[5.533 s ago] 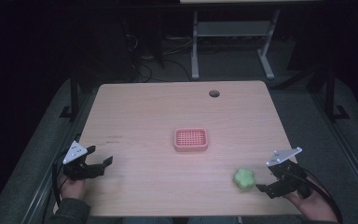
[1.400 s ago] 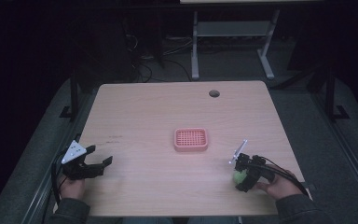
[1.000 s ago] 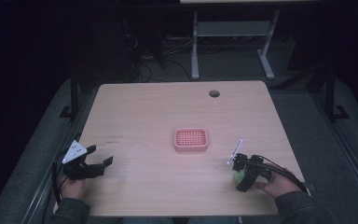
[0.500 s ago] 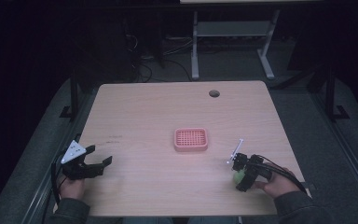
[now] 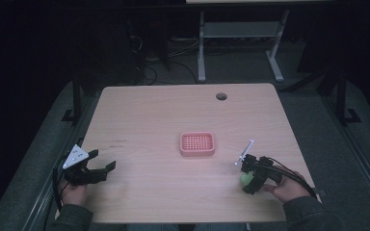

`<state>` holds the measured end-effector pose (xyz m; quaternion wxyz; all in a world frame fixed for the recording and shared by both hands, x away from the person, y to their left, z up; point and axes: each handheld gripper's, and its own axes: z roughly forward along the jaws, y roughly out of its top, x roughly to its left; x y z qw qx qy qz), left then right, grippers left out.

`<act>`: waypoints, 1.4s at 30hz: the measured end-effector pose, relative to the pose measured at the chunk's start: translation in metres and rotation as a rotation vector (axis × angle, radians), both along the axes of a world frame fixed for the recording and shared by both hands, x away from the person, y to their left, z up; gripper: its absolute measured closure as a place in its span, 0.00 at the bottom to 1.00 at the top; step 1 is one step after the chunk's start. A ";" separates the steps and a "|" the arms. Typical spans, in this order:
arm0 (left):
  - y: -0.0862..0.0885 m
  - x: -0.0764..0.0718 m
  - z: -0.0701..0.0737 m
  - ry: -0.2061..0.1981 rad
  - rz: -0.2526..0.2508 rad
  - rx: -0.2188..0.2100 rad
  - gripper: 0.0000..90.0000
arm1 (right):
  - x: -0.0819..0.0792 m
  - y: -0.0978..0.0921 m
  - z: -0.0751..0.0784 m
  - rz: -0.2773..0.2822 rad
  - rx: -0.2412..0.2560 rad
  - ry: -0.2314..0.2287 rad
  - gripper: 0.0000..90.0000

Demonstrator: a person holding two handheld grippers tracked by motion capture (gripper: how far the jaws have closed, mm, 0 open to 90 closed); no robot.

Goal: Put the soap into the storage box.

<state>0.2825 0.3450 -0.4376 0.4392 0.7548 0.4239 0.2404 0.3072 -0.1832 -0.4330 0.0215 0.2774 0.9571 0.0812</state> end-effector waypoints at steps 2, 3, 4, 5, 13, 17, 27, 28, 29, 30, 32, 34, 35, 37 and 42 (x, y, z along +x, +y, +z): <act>0.000 0.000 0.000 0.001 -0.001 0.001 0.15 | 0.001 0.000 0.001 -0.001 0.003 -0.008 0.28; 0.000 0.000 0.000 0.001 0.002 -0.001 0.15 | 0.001 0.000 0.002 -0.002 0.010 -0.010 0.28; 0.001 0.000 0.000 0.001 0.001 -0.001 0.15 | 0.002 0.001 0.004 -0.001 0.029 -0.012 0.28; 0.001 0.000 0.000 0.001 0.001 -0.001 0.15 | 0.002 0.001 0.004 -0.001 0.029 -0.012 0.28; 0.000 0.000 0.000 0.001 0.001 -0.001 0.15 | 0.009 0.006 0.014 0.003 0.045 -0.033 0.28; 0.001 0.000 0.000 0.000 0.000 -0.003 0.15 | 0.017 0.007 0.021 -0.008 0.074 -0.056 0.28; 0.001 0.000 0.000 0.001 0.004 -0.012 0.15 | 0.031 0.013 0.034 -0.009 0.116 -0.069 0.28; 0.002 0.000 0.000 0.001 0.004 -0.013 0.15 | 0.032 0.014 0.035 -0.005 0.117 -0.081 0.28; 0.002 0.000 0.001 -0.001 0.005 -0.014 0.15 | 0.034 0.015 0.036 -0.001 0.123 -0.075 0.28; 0.002 0.000 0.001 -0.001 0.005 -0.016 0.15 | 0.036 0.017 0.038 0.001 0.124 -0.085 0.28; 0.002 0.000 0.001 -0.001 0.005 -0.018 0.15 | 0.039 0.020 0.040 0.008 0.126 -0.086 0.28; 0.003 0.000 0.001 -0.001 0.005 -0.017 0.15 | 0.042 0.025 0.042 0.013 0.126 -0.092 0.28; 0.003 0.000 0.001 -0.001 0.007 -0.020 0.15 | 0.045 0.029 0.045 0.018 0.128 -0.095 0.28; 0.003 0.000 0.001 0.000 0.008 -0.024 0.15 | 0.047 0.031 0.046 0.024 0.132 -0.087 0.28; 0.005 0.001 0.001 -0.003 0.012 -0.034 0.15 | 0.055 0.041 0.050 0.040 0.139 -0.090 0.28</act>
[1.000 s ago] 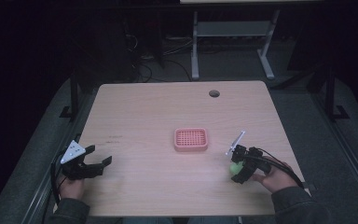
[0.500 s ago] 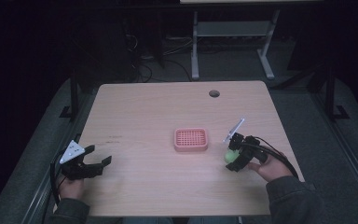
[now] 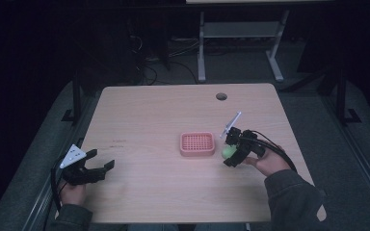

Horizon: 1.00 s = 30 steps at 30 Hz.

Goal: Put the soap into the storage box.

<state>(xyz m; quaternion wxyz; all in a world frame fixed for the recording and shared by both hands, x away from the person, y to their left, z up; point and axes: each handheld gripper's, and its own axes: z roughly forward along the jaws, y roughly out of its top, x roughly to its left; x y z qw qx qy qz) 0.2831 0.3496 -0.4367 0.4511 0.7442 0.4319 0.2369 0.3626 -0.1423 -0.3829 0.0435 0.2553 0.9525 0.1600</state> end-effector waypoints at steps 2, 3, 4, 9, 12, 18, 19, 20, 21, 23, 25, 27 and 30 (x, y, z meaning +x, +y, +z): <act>0.000 0.000 0.000 -0.001 0.000 -0.001 0.15 | 0.003 0.003 0.001 0.000 0.005 -0.003 0.28; 0.000 0.001 0.000 -0.001 0.002 -0.001 0.15 | 0.006 0.005 0.002 0.008 0.007 0.005 0.28; 0.000 0.001 0.000 -0.002 0.002 0.000 0.15 | 0.007 0.007 0.002 0.006 0.004 -0.002 0.28; 0.000 0.001 0.000 0.001 0.004 -0.003 0.15 | 0.016 0.016 0.005 0.022 0.007 0.000 0.28; 0.000 0.001 0.000 0.003 0.002 -0.006 0.15 | 0.021 0.023 0.008 0.030 0.006 -0.002 0.28; 0.000 0.001 0.000 0.002 0.002 -0.006 0.15 | 0.027 0.030 0.012 0.039 0.009 -0.004 0.28; 0.000 0.001 0.000 -0.001 0.001 -0.006 0.15 | 0.028 0.031 0.013 0.042 0.005 -0.008 0.28; 0.001 0.001 0.000 -0.004 0.000 -0.006 0.15 | 0.029 0.033 0.014 0.045 0.005 -0.014 0.28; 0.001 0.001 0.000 -0.002 0.000 -0.006 0.15 | 0.030 0.034 0.014 0.045 0.010 -0.008 0.28; 0.001 0.001 0.000 0.000 0.000 -0.011 0.15 | 0.032 0.036 0.015 0.051 0.010 -0.014 0.28; 0.001 0.001 0.000 0.001 0.000 -0.009 0.15 | 0.034 0.039 0.017 0.050 0.014 -0.005 0.28; 0.001 0.001 0.000 0.000 0.000 -0.012 0.15 | 0.038 0.041 0.017 0.056 0.013 -0.005 0.28; 0.001 0.001 0.000 0.000 0.001 -0.011 0.15 | 0.040 0.043 0.017 0.055 0.009 -0.007 0.28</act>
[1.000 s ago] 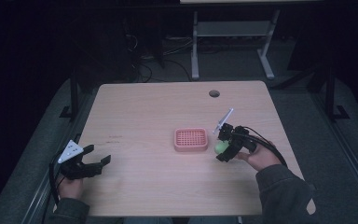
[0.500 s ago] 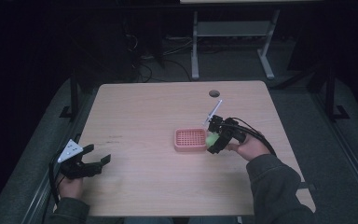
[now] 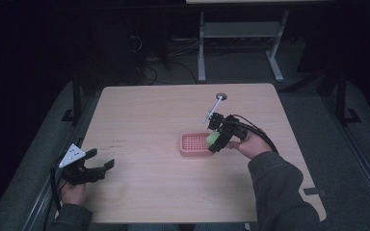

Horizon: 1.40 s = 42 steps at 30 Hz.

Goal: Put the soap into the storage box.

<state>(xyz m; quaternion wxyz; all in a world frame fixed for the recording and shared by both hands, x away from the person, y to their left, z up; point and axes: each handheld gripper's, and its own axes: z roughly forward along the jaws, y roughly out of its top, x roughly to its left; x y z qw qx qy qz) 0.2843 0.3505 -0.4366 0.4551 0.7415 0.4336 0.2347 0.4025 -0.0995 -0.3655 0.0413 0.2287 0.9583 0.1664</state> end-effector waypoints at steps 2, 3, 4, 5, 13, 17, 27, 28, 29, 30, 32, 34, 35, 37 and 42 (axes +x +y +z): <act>0.000 0.000 0.000 0.003 -0.002 0.002 0.15 | 0.001 0.002 0.001 0.002 0.005 0.001 0.28; 0.000 0.000 0.000 0.003 -0.001 0.000 0.15 | 0.002 0.003 0.002 -0.001 0.007 0.001 0.28; -0.001 0.000 0.000 0.003 0.001 -0.002 0.15 | 0.003 0.004 0.003 0.003 0.002 -0.003 0.28; -0.001 0.000 0.000 0.002 0.001 -0.003 0.15 | 0.004 0.005 0.004 0.006 -0.001 -0.003 0.28; -0.001 0.000 0.000 0.001 -0.001 0.000 0.15 | 0.012 0.016 0.005 0.018 -0.008 0.009 0.28; -0.001 0.000 0.000 0.000 0.000 0.000 0.15 | 0.016 0.021 0.004 0.022 -0.009 0.008 0.28; 0.000 0.000 0.000 -0.001 -0.003 0.001 0.15 | 0.026 0.033 -0.003 0.023 -0.014 0.014 0.28; 0.000 0.000 0.001 -0.001 -0.002 -0.002 0.15 | 0.028 0.033 -0.004 0.026 -0.020 0.014 0.28; 0.000 0.000 0.001 -0.001 -0.001 -0.005 0.15 | 0.029 0.034 -0.005 0.024 -0.017 0.017 0.28; 0.000 0.000 0.000 -0.002 -0.001 -0.007 0.15 | 0.031 0.034 -0.007 0.022 -0.022 0.017 0.28; 0.000 0.000 0.000 0.000 0.001 -0.008 0.15 | 0.034 0.035 -0.010 0.017 -0.024 0.027 0.28; 0.000 0.000 0.000 0.000 -0.003 -0.003 0.15 | 0.038 0.038 -0.017 0.018 -0.036 0.046 0.28; 0.000 0.000 0.000 -0.001 -0.003 -0.003 0.15 | 0.038 0.038 -0.017 0.018 -0.036 0.046 0.28; -0.001 0.000 0.000 0.000 -0.002 -0.006 0.15 | 0.045 0.042 -0.025 0.009 -0.045 0.061 0.28; 0.000 0.000 0.000 -0.002 0.000 -0.007 0.15 | 0.049 0.053 -0.034 0.015 -0.040 0.060 0.28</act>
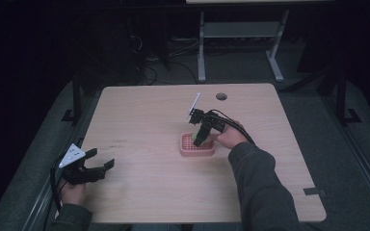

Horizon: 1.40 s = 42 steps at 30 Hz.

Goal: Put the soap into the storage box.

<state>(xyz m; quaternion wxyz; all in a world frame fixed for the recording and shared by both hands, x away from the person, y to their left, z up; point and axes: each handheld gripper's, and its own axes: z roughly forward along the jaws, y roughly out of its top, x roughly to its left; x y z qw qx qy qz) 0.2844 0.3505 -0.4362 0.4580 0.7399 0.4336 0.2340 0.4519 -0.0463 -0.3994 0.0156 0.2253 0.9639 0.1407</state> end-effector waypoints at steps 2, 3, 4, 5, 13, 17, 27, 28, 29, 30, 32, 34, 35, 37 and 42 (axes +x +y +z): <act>0.000 0.000 0.000 0.001 -0.001 0.002 0.15 | 0.000 0.002 -0.001 0.003 0.004 0.006 0.28; 0.000 0.000 0.000 0.001 0.000 0.001 0.15 | 0.001 0.005 -0.002 0.010 0.005 0.001 0.28; 0.000 0.000 0.000 0.000 0.000 0.000 0.15 | 0.001 0.007 -0.003 0.009 0.001 0.002 0.28; 0.000 0.000 0.000 -0.002 0.000 -0.002 0.15 | 0.001 0.010 -0.004 0.012 0.002 0.002 0.28; 0.000 0.000 0.000 -0.001 -0.002 -0.003 0.15 | 0.002 0.014 -0.008 0.016 0.003 -0.004 0.28; 0.000 0.000 0.000 -0.001 -0.002 -0.002 0.15 | 0.002 0.016 -0.012 0.015 -0.003 -0.004 0.28; 0.000 0.000 0.001 -0.002 -0.005 -0.003 0.15 | 0.000 0.016 -0.014 0.020 -0.011 -0.040 0.28; 0.000 0.000 0.000 -0.002 -0.005 -0.003 0.15 | 0.000 0.015 -0.014 0.017 -0.011 -0.038 0.28; 0.000 0.000 0.001 -0.001 -0.006 -0.001 0.15 | 0.000 0.015 -0.015 0.018 -0.013 -0.037 0.28; -0.001 0.000 0.000 0.000 -0.005 -0.002 0.15 | 0.000 0.014 -0.015 0.017 -0.008 -0.035 0.28; -0.001 0.000 0.000 0.001 -0.006 -0.002 0.15 | 0.001 0.012 -0.015 0.017 -0.001 -0.031 0.28; -0.001 0.000 0.000 0.003 -0.008 -0.001 0.15 | 0.001 0.012 -0.016 0.012 0.004 -0.026 0.28; -0.001 0.000 0.000 0.005 -0.007 -0.001 0.15 | 0.001 0.011 -0.016 0.010 0.004 -0.024 0.28; -0.001 0.000 0.000 0.004 -0.007 -0.001 0.15 | 0.002 0.010 -0.016 0.002 0.011 -0.021 0.28; -0.001 0.000 0.000 0.004 -0.008 -0.001 0.15 | 0.002 0.008 -0.017 -0.013 0.030 -0.008 0.28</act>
